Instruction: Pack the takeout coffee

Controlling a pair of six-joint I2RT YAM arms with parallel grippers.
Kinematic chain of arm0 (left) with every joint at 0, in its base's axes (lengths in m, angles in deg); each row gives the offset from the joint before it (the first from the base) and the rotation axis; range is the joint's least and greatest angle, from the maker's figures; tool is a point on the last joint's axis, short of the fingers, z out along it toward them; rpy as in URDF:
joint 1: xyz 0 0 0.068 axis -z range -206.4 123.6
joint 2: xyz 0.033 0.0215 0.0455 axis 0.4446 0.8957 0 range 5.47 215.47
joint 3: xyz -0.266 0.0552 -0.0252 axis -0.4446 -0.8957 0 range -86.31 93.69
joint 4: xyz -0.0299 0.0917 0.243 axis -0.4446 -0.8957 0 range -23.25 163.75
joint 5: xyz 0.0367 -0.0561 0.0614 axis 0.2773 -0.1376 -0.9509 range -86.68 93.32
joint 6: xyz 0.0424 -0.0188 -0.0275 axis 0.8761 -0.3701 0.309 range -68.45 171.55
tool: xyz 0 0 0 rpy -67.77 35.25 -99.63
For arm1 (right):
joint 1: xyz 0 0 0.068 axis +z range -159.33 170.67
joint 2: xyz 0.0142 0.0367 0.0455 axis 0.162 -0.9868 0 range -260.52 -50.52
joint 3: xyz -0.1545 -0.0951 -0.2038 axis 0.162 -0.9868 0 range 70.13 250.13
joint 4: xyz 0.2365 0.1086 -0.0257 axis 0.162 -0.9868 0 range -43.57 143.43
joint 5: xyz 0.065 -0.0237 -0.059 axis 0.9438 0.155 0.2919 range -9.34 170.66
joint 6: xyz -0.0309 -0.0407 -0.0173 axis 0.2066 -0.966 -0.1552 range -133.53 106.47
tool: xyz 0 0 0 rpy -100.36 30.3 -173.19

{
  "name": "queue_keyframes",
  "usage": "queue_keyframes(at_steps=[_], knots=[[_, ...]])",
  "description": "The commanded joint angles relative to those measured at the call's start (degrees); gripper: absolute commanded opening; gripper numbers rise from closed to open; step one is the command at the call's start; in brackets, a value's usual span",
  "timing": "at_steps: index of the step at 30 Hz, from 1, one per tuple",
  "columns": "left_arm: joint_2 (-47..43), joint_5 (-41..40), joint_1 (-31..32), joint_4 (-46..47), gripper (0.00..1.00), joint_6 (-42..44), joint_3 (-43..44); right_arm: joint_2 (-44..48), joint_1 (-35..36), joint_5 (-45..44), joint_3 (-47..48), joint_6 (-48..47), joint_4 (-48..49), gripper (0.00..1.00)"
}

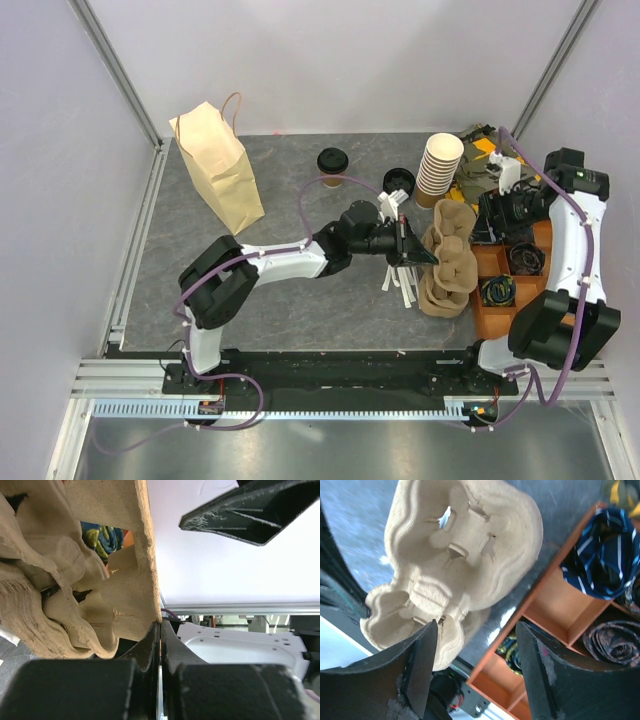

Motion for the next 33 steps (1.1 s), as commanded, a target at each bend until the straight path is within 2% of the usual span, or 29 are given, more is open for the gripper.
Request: queue_keyframes(at_steps=[1, 7, 12, 15, 19, 22, 23, 28, 33], knots=[[-7.7, 2.5, -1.6, 1.6, 0.02, -0.4, -1.2, 4.2, -0.6, 10.4, 3.8, 2.4, -6.3, 0.72], [-14.9, 5.3, -3.8, -0.5, 0.02, 1.0, -7.4, 7.1, -0.6, 16.6, 2.2, 1.8, -6.3, 0.75], [-19.7, 9.3, -9.1, -1.4, 0.02, 3.9, -13.5, 8.0, 2.9, 13.6, -1.8, -1.4, -6.2, 0.73], [-23.7, 12.0, -12.2, -3.4, 0.02, 8.4, -17.3, 9.8, 7.8, 9.3, -6.8, 1.6, -1.1, 0.66], [-28.6, 13.9, -16.6, -11.8, 0.02, 16.7, -22.2, 11.9, 15.5, 3.4, -13.2, 7.4, 8.4, 0.49], [-31.1, 15.1, -20.2, -14.9, 0.02, 21.1, -24.8, 11.2, 18.8, 1.3, -16.7, 9.8, 13.0, 0.42], [-31.5, 15.2, -21.1, -18.3, 0.02, 22.3, -25.2, 10.4, 19.0, 0.9, -17.5, 10.2, 14.1, 0.41], [-31.7, 17.6, -25.5, -22.2, 0.02, 26.9, -28.1, 8.9, 21.6, -2.3, -22.3, 10.0, 16.2, 0.38], [-31.0, 18.2, -25.8, -23.2, 0.02, 29.2, -29.9, 6.6, 22.6, -4.7, -23.2, 10.8, 18.6, 0.37]])
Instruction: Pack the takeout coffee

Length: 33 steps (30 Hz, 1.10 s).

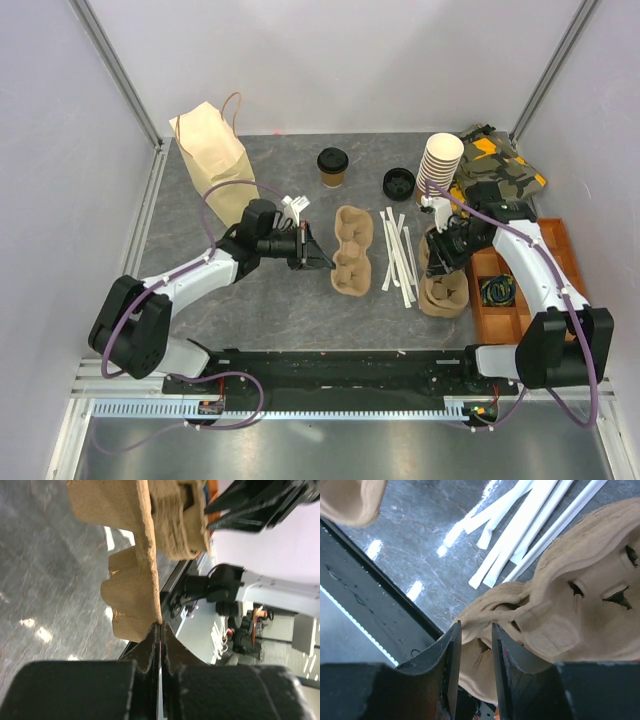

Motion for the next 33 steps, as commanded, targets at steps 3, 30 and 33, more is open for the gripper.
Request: queue_keyframes(at_steps=[3, 30, 33], knots=[[-0.1, 2.9, -0.3, -1.9, 0.02, 6.6, -1.2, -2.7, 1.0, -4.8, -0.2, 0.8, 4.3, 0.36], [21.9, 15.4, -2.9, -44.0, 0.12, 51.8, 16.1, -15.5, 12.3, -2.6, 16.5, -3.7, 2.4, 0.82], [22.2, 13.2, -3.2, -45.2, 0.37, 52.8, 18.1, -18.9, 15.1, -3.6, 18.2, -2.2, 3.7, 0.83]])
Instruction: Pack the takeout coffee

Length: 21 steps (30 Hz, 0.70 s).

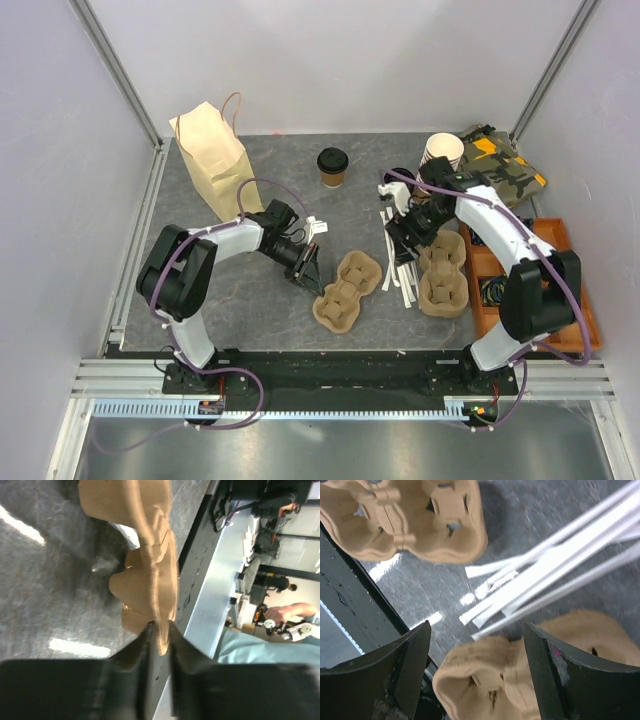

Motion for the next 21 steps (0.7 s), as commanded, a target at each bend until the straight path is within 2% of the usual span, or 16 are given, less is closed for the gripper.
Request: queue_keyframes(at_steps=[1, 2, 3, 4, 5, 8, 11, 14, 15, 17, 18, 21], knots=[[-1.1, -1.3, -0.8, -7.4, 0.43, 9.9, 4.2, -4.3, 3.6, -0.7, 4.2, 1.7, 3.6, 0.83], [-2.0, -2.9, -0.8, -7.6, 0.47, 10.1, 4.9, -4.9, 4.1, -1.0, 4.8, 2.2, 3.9, 0.84], [-2.9, -3.6, -0.9, -8.0, 0.56, 10.5, 5.2, -5.3, 5.2, -1.4, 5.0, 3.0, 4.4, 0.84], [-4.0, -4.3, -0.9, -8.6, 0.57, 10.6, 5.5, -6.0, 5.5, -1.8, 5.4, 3.3, 5.2, 0.85], [-6.8, -5.4, -1.0, -8.8, 0.59, 10.8, 5.9, -6.4, 5.9, -1.9, 5.6, 3.5, 5.4, 0.95], [-13.8, -7.6, -0.9, -9.4, 0.61, 10.7, 6.4, -7.8, 6.6, -1.8, 6.6, 4.1, 5.9, 0.98], [-19.5, -10.0, -0.9, -10.4, 0.64, 10.8, 6.8, -8.4, 6.8, -1.9, 7.2, 5.8, 7.2, 0.98], [-26.7, -13.4, -0.9, -11.2, 0.71, 11.2, 8.3, -9.2, 7.5, -3.0, 8.1, 7.2, 8.1, 0.98], [-29.7, -15.5, -1.0, -11.2, 0.81, 10.5, 9.0, -9.4, 7.7, -3.3, 8.4, 7.6, 8.7, 0.98], [-32.3, -19.2, -1.6, -11.0, 0.86, 9.5, 11.4, -9.4, 8.1, -3.7, 9.0, 9.1, 9.5, 0.98], [-34.6, -20.3, -2.0, -10.8, 0.92, 9.2, 12.2, -9.2, 8.2, -3.9, 9.2, 10.0, 10.6, 0.98], [-36.7, -24.7, -3.6, -10.4, 0.99, 8.7, 15.5, -9.6, 8.4, -3.5, 10.8, 11.9, 11.4, 0.98]])
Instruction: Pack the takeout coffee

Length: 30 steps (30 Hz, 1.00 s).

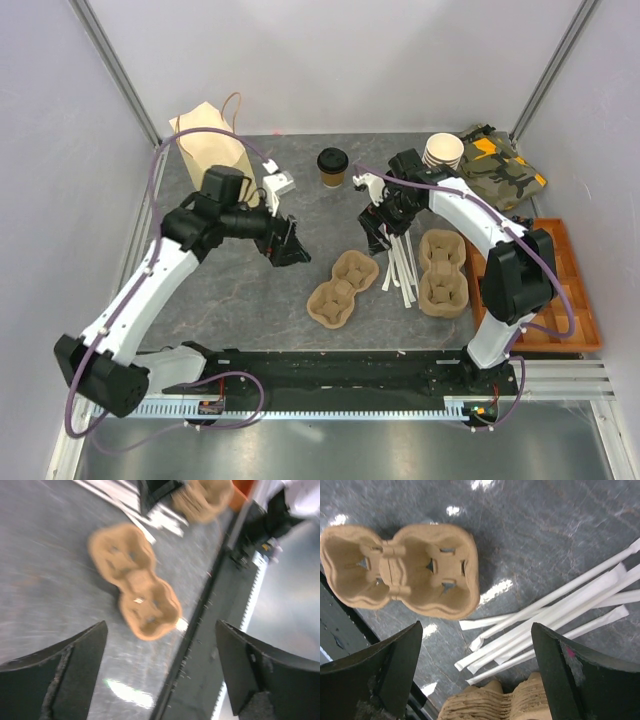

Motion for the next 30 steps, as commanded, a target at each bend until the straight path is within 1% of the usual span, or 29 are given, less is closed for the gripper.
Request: queue_keyframes(at_steps=[1, 2, 4, 5, 6, 7, 8, 9, 10, 11, 13, 16, 19, 22, 27, 28, 30], knots=[[-3.1, -7.1, -2.8, -0.6, 0.99, 0.9, 6.0, -0.5, 0.7, -0.1, 4.9, 3.8, 3.0, 0.98], [-2.8, -6.3, -5.0, -1.3, 1.00, 2.8, 8.5, -0.8, 0.9, -0.2, 5.4, 4.0, 3.0, 0.98], [-0.5, -7.8, -6.6, -3.5, 1.00, 3.6, 11.5, -1.9, 1.1, -0.2, 7.2, 3.9, 1.8, 0.98], [0.5, -8.4, -8.9, -4.2, 1.00, 5.4, 15.0, -2.2, 1.3, -0.3, 7.7, 3.9, 1.5, 0.98], [1.6, -10.2, -9.8, -5.3, 1.00, 6.1, 16.7, -2.7, 1.4, -0.2, 8.0, 3.9, 1.1, 0.98], [4.0, -12.1, -11.1, -5.7, 1.00, 8.1, 20.3, -2.8, 1.5, -0.1, 8.7, 4.1, 1.1, 0.98], [5.2, -12.8, -14.2, -5.9, 1.00, 8.8, 22.1, -2.9, 1.4, -0.1, 8.9, 4.2, 1.1, 0.98], [6.5, -12.9, -15.9, -6.1, 1.00, 9.5, 23.9, -2.9, 1.6, 0.0, 9.5, 4.7, 1.1, 0.98], [7.8, -12.7, -17.3, -7.6, 1.00, 11.8, 28.2, -3.0, 1.6, 0.1, 9.9, 4.8, 1.1, 0.98], [10.5, -13.0, -18.8, -8.6, 0.99, 13.1, 30.3, -2.8, 1.5, 0.2, 10.1, 4.9, 0.9, 0.98], [12.8, -15.7, -19.3, -10.7, 0.98, 17.4, 34.4, -2.7, 1.6, 0.2, 10.9, 5.3, 1.0, 0.98], [16.2, -18.1, -20.4, -10.7, 0.95, 20.8, 35.7, -2.8, 1.6, 0.2, 12.0, 5.5, 0.8, 0.98], [19.0, -19.3, -21.1, -11.1, 0.89, 22.8, 36.2, -3.0, 1.6, -0.2, 12.7, 6.0, 0.6, 0.98], [21.3, -20.3, -21.3, -12.1, 0.79, 23.4, 36.5, -2.4, 1.5, -0.6, 12.8, 6.2, 0.5, 0.98], [22.8, -21.2, -21.3, -12.0, 0.71, 23.6, 35.2, -1.9, 1.5, -0.8, 13.2, 6.3, 0.4, 0.98], [23.0, -21.5, -21.3, -12.1, 0.66, 23.6, 35.0, -1.9, 1.6, -0.8, 13.3, 6.3, 0.3, 0.98], [23.2, -20.7, -21.3, -11.9, 0.61, 24.1, 34.1, -2.0, 1.5, -0.7, 13.7, 6.4, 0.3, 0.98]])
